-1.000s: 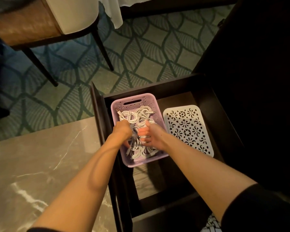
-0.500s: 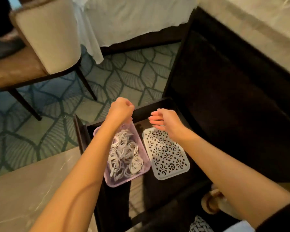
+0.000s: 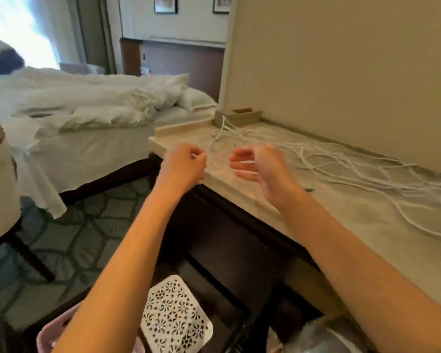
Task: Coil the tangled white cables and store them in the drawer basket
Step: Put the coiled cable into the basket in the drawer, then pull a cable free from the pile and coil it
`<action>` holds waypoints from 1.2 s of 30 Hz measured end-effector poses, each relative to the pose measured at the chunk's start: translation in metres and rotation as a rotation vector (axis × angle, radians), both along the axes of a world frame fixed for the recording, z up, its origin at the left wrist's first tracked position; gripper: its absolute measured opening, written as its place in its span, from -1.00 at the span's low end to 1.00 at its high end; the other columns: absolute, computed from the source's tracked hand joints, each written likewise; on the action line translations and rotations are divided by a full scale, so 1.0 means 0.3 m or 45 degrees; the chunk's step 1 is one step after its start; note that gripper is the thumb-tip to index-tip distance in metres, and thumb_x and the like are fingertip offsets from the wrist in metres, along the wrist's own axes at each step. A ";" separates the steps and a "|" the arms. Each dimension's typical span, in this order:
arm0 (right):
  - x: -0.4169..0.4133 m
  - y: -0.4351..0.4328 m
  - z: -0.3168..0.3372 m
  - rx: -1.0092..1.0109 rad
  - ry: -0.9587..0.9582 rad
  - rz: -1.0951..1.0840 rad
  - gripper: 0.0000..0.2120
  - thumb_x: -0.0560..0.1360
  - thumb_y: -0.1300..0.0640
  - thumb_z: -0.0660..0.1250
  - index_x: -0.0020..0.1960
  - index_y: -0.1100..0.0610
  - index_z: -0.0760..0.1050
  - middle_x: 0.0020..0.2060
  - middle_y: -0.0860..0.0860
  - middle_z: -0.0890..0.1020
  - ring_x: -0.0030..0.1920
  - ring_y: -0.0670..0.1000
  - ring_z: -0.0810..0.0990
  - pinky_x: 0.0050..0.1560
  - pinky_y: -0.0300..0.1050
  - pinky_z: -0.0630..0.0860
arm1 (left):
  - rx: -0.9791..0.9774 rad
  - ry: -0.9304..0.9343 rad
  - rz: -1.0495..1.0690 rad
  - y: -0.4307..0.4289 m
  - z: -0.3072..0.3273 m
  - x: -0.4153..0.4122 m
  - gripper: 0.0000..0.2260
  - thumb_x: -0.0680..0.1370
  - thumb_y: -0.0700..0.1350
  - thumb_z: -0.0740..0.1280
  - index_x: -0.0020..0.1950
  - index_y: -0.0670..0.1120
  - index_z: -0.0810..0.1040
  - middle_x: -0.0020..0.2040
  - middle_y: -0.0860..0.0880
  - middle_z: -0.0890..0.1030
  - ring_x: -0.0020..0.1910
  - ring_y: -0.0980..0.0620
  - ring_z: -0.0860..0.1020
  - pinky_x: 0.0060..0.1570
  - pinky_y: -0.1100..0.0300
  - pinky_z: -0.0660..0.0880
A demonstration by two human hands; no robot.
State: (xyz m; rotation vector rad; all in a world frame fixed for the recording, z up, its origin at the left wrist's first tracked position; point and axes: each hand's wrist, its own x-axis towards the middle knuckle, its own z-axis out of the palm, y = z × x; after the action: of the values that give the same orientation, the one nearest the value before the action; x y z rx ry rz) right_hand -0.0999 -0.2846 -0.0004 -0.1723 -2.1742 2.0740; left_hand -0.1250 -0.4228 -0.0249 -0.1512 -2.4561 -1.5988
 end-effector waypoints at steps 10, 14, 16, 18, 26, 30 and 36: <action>0.322 0.643 0.102 0.079 0.080 -0.421 -0.83 0.54 0.27 0.19 -0.19 0.20 0.49 -0.28 0.09 0.59 -0.31 0.01 0.59 -0.19 -0.16 0.51 | -0.153 0.084 -0.574 0.661 0.112 0.173 -0.83 0.57 -0.18 0.21 -0.20 -0.09 0.51 -0.14 -0.22 0.63 -0.23 -0.14 0.63 -0.09 -0.05 0.60; 0.497 0.866 0.092 0.096 0.041 -0.618 -0.83 0.55 0.27 0.18 -0.17 0.20 0.49 -0.28 0.09 0.60 -0.33 -0.01 0.59 -0.24 -0.20 0.52 | -0.256 0.095 -0.825 0.929 0.110 0.272 -0.86 0.57 -0.19 0.21 -0.11 -0.13 0.55 -0.16 -0.17 0.61 -0.32 -0.05 0.59 -0.16 0.03 0.60; 0.578 0.968 0.077 0.077 0.029 -0.738 -0.82 0.55 0.27 0.18 -0.19 0.19 0.50 -0.29 0.08 0.59 -0.36 -0.02 0.59 -0.26 -0.22 0.52 | -0.294 0.090 -0.944 1.039 0.108 0.321 -0.84 0.57 -0.20 0.21 0.00 -0.21 0.56 -0.15 -0.17 0.61 -0.36 -0.02 0.57 -0.18 0.07 0.57; 0.664 1.067 0.054 0.043 0.008 -0.845 -0.80 0.55 0.26 0.16 -0.19 0.19 0.50 -0.29 0.08 0.60 -0.38 -0.04 0.60 -0.26 -0.22 0.52 | -0.308 0.074 -1.093 1.143 0.103 0.375 -0.82 0.57 -0.21 0.21 0.04 -0.25 0.56 -0.14 -0.18 0.59 -0.38 0.02 0.54 -0.22 0.10 0.57; 0.935 1.382 -0.025 0.133 -0.049 -1.340 -0.80 0.52 0.38 0.18 -0.24 0.21 0.46 -0.34 0.15 0.52 -0.52 -0.08 0.55 -0.45 -0.28 0.47 | -0.388 0.107 -1.433 1.436 0.094 0.574 -0.81 0.56 -0.22 0.21 0.05 -0.25 0.58 -0.13 -0.19 0.58 -0.16 -0.10 0.59 -0.18 0.08 0.58; 1.036 1.536 -0.078 0.563 -0.169 -1.622 -0.80 0.49 0.37 0.16 -0.08 0.26 0.56 -0.16 0.21 0.59 -0.34 0.04 0.62 -0.18 -0.04 0.58 | -0.435 0.227 -1.526 1.563 0.091 0.668 -0.81 0.54 -0.27 0.20 0.04 -0.29 0.58 -0.13 -0.15 0.55 -0.15 -0.09 0.56 -0.11 0.02 0.59; 1.115 1.675 -0.124 1.131 -0.498 -1.603 -0.70 0.46 0.27 0.30 0.19 0.25 0.54 0.07 0.22 0.62 0.10 0.23 0.56 0.08 -0.01 0.47 | -0.463 0.310 -1.553 1.695 0.081 0.732 -0.80 0.55 -0.21 0.24 0.12 -0.21 0.57 0.09 -0.18 0.59 0.05 -0.12 0.56 0.07 0.03 0.53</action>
State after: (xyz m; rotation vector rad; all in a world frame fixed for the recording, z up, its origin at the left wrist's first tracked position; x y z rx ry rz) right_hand 0.2347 0.2178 -0.0376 -1.4170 -1.9828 0.3839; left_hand 0.0945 0.0858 -0.0006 -2.0478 -2.4702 -1.1890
